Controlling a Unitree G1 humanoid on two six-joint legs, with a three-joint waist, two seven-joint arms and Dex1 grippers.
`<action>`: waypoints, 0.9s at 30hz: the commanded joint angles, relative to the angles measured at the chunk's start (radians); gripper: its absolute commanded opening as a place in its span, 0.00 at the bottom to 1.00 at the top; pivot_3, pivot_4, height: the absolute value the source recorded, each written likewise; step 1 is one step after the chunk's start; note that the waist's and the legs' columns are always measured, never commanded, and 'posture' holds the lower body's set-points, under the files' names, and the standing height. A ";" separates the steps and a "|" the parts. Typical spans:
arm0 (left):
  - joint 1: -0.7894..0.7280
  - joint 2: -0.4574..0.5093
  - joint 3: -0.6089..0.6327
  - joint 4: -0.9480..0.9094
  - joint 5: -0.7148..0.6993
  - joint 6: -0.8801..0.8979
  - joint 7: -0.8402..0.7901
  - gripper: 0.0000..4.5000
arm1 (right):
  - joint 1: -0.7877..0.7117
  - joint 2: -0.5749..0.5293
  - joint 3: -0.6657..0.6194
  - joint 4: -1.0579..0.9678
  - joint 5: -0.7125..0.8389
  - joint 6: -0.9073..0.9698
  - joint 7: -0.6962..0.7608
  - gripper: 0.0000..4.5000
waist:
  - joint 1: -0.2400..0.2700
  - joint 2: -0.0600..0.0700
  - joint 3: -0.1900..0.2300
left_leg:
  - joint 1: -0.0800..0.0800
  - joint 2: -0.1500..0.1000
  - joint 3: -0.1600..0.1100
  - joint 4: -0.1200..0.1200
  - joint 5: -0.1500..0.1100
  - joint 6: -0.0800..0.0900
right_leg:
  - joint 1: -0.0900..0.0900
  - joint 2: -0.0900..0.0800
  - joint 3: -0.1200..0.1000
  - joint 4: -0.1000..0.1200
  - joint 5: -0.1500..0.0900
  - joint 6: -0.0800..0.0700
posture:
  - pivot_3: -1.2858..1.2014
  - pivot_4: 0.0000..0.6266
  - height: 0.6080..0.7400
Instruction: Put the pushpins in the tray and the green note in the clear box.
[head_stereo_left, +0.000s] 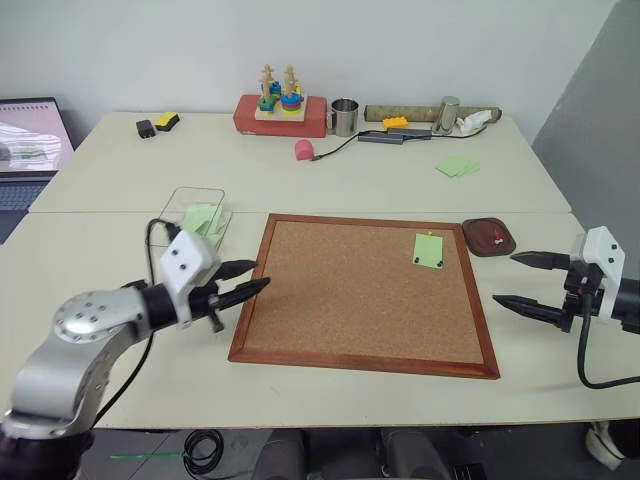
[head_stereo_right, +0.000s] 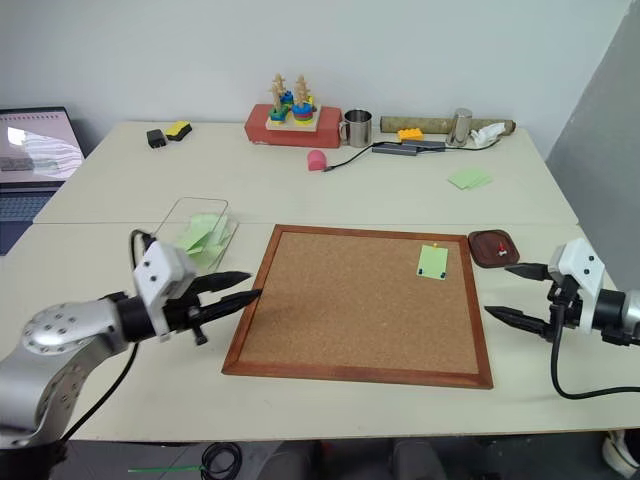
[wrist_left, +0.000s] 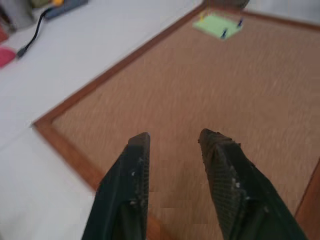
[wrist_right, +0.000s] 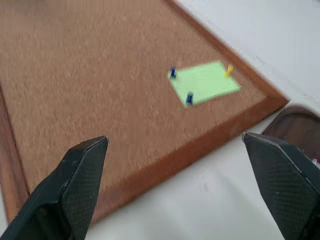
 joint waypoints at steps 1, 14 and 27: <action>-0.115 -0.086 -0.129 0.038 -0.005 0.009 0.000 0.17 | 0.008 0.044 -0.054 -0.133 0.069 0.060 -0.095 1.00 | 0.001 0.000 0.000 | 0.000 0.000 0.000 0.000 0.000 0.000 | 0.000 0.000 0.000 0.000 0.000 0.001 | 0.52 0.24 1.00; -0.260 -0.336 -0.366 0.419 0.165 -0.208 -0.024 0.00 | -0.120 0.255 0.120 -0.205 0.010 0.133 -0.406 1.00 | 0.001 -0.001 0.000 | -0.002 -0.001 -0.002 0.000 0.000 0.000 | -0.001 0.001 0.000 -0.001 0.001 0.001 | 0.52 0.24 1.00; -0.243 -0.442 -0.407 0.698 0.322 -0.426 -0.001 0.00 | -0.374 0.388 0.278 0.262 -0.226 0.018 -0.517 1.00 | 0.000 0.001 -0.001 | -0.002 -0.001 -0.002 0.001 0.000 0.000 | -0.001 0.000 0.000 0.000 0.005 -0.003 | 0.52 0.24 1.00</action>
